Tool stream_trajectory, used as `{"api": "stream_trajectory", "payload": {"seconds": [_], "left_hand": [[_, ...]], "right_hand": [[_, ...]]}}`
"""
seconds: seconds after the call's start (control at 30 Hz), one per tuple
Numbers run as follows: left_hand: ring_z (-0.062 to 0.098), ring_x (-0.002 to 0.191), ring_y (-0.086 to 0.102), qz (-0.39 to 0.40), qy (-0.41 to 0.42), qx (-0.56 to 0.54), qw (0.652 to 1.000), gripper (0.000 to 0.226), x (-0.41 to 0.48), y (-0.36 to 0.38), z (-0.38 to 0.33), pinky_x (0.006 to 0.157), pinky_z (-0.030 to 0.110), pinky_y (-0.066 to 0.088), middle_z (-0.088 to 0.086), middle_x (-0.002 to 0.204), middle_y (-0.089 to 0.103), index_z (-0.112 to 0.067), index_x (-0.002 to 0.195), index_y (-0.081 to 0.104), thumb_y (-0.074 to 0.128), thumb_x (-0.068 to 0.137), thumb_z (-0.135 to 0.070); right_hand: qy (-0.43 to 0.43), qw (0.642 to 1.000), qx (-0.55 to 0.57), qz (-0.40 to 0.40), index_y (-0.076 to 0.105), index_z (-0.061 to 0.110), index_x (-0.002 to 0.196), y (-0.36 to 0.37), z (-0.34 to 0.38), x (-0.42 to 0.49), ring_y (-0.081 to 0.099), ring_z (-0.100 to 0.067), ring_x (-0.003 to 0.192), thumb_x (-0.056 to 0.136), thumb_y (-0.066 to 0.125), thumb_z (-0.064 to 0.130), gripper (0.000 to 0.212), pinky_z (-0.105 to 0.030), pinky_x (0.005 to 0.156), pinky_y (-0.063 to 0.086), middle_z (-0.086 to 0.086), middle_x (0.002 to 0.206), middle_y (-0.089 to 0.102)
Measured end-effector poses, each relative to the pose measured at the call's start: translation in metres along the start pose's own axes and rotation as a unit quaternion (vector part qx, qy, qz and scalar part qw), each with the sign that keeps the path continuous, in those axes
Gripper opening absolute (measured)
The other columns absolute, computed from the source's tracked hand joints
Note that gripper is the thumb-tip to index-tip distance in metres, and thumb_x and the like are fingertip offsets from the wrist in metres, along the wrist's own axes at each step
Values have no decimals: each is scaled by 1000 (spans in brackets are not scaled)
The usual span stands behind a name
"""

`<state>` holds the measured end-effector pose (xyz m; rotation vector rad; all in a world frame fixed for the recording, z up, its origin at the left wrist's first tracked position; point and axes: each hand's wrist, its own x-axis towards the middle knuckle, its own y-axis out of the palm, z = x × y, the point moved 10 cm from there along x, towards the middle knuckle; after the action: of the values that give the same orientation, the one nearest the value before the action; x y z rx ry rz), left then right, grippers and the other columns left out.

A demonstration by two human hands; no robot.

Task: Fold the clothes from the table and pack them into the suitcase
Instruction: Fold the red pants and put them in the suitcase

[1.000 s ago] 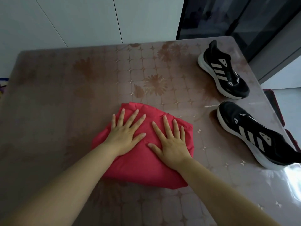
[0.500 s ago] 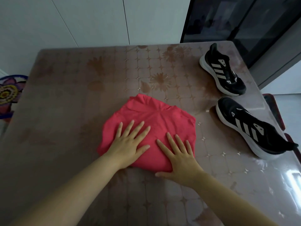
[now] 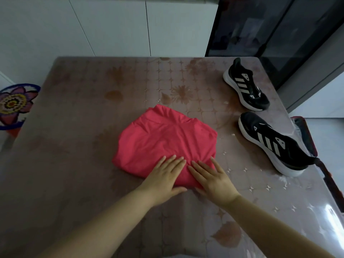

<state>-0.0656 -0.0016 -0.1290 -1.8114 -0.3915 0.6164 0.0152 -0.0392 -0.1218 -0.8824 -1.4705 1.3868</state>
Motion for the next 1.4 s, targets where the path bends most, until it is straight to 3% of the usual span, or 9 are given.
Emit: {"api": "stream_trajectory", "payload": {"seconds": [0.13, 0.3, 0.43, 0.6, 0.73, 0.93, 1.03, 1.17, 1.4], "left_hand": [[17, 146, 1, 11, -50, 32, 998, 83, 4, 14, 2, 115, 34, -9, -2, 159, 7, -17, 151, 4, 41, 89, -59], [22, 109, 62, -66, -6, 50, 997, 82, -9, 3, 3, 111, 46, 28, 0, 115, 66, -15, 122, 60, 73, 57, -64], [16, 95, 68, -157, 28, 16, 987, 45, -50, -21, 23, 111, 45, 13, -8, 97, 71, -19, 100, 71, 52, 69, -44], [3, 112, 52, -102, 22, -114, 988, 45, -100, -9, 59, 115, 27, 12, -13, 104, 70, -28, 109, 61, 53, 65, -27], [-13, 117, 47, -151, -64, -264, 950, 50, -131, -7, 95, 112, 14, 15, -39, 111, 57, -40, 115, 62, 61, 69, -19], [-17, 51, 45, -200, -251, -499, 805, 26, -151, 4, 127, 61, 5, 39, -28, 48, 54, -44, 50, 67, 71, 67, -24], [-14, 58, 49, -229, -269, -593, 724, 12, -162, 4, 136, 62, 8, 43, -21, 57, 62, -30, 55, 72, 83, 59, -30], [4, 84, 68, -235, -272, -705, 612, 66, -170, 11, 141, 80, 18, 54, -6, 89, 73, -29, 78, 78, 89, 22, -61], [22, 88, 60, -324, -509, -433, 670, 39, -195, -14, 190, 74, 29, 40, 3, 87, 62, -10, 92, 60, 67, 80, -47]], "right_hand": [[-66, 996, -50, -20, 75, 11, 98, -9, 6, 12, 71, -15, 83, 79, 47, 17, 34, -59, 100, 35, -3, 96, 74], [-72, 994, -62, -54, 75, 16, 77, -44, 36, 33, 63, -9, 49, 71, 37, 16, 39, -56, 98, 42, 9, 60, 67], [-65, 994, -49, -74, 73, 22, 65, -64, 90, 47, 52, -7, 34, 53, 74, 31, 15, -51, 91, 50, 10, 38, 53], [-39, 999, 31, 19, 52, 26, 126, -35, 104, 36, 68, -12, 94, 46, 56, 80, 97, -57, 97, 42, 6, 109, 70], [-70, 987, 1, 143, 33, 20, 142, 2, 70, 8, 51, -21, 123, 32, 71, 77, 131, -50, 105, 26, -6, 137, 53], [-116, 983, 103, 98, 13, 24, 151, -2, 51, 19, 30, -15, 137, 64, 66, 60, 108, -39, 115, 13, 0, 150, 35], [-98, 970, 217, 51, 41, 16, 137, -19, 48, 49, 41, -16, 127, 69, 59, 42, 75, -40, 106, 26, -5, 134, 54], [-35, 939, 330, 93, 67, 1, 97, -42, 45, 92, 59, -22, 89, 65, 49, 32, 48, -19, 76, 40, -13, 91, 70], [171, 885, 378, 211, 62, 6, 119, 12, 39, 139, 57, -34, 112, 98, 47, 25, 32, -37, 91, 44, -19, 120, 62]]}}
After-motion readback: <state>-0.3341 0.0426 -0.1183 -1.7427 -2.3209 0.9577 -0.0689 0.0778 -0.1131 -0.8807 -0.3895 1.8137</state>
